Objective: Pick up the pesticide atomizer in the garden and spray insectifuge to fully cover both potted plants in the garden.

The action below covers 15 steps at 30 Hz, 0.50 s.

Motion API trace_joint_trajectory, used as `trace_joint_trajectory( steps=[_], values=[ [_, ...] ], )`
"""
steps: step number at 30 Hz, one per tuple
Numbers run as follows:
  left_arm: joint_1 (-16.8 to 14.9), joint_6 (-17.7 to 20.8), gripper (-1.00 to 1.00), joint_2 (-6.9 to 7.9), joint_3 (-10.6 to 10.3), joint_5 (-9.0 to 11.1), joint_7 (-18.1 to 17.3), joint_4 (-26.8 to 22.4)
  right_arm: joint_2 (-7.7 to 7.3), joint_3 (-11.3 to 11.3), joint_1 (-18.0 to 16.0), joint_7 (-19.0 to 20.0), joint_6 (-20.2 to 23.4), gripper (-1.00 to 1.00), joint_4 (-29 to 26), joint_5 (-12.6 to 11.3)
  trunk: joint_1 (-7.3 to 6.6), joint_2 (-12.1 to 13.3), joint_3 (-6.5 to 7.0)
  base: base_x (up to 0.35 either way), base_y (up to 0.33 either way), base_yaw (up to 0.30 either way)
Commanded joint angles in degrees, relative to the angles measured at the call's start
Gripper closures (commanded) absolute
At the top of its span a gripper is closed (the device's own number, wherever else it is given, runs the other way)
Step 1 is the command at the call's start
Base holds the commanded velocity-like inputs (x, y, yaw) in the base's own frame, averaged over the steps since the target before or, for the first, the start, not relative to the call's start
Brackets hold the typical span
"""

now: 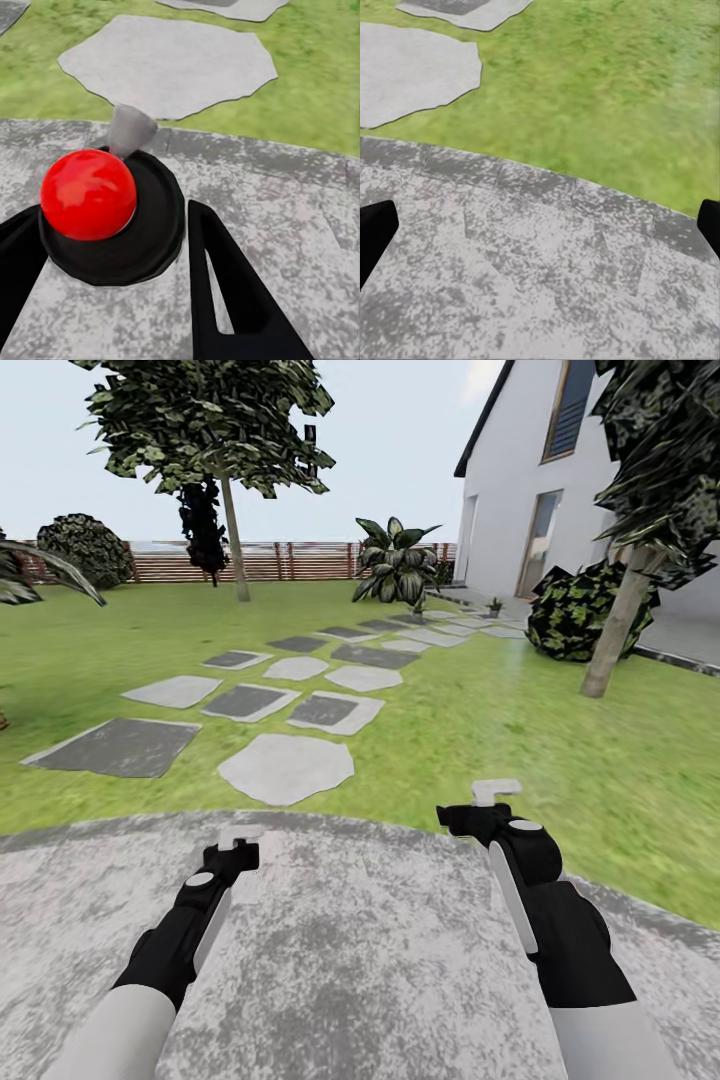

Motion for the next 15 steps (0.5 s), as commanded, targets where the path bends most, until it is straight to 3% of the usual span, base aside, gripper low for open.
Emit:
trace_joint_trajectory(
  steps=[1,15],
  values=[
    [0.0,0.3,1.00,-0.02,0.0,0.1,0.1,-0.1,0.00,0.1,0.0,-0.4,0.3,-1.00,0.0,-0.1,0.02,0.0,-0.06,0.347,0.000,0.000],
    [0.0,0.3,1.00,-0.02,0.0,0.1,0.1,-0.1,0.00,0.2,0.0,-0.4,0.3,-1.00,0.0,-0.1,0.02,0.0,-0.06,0.347,0.000,0.000]
  ],
)
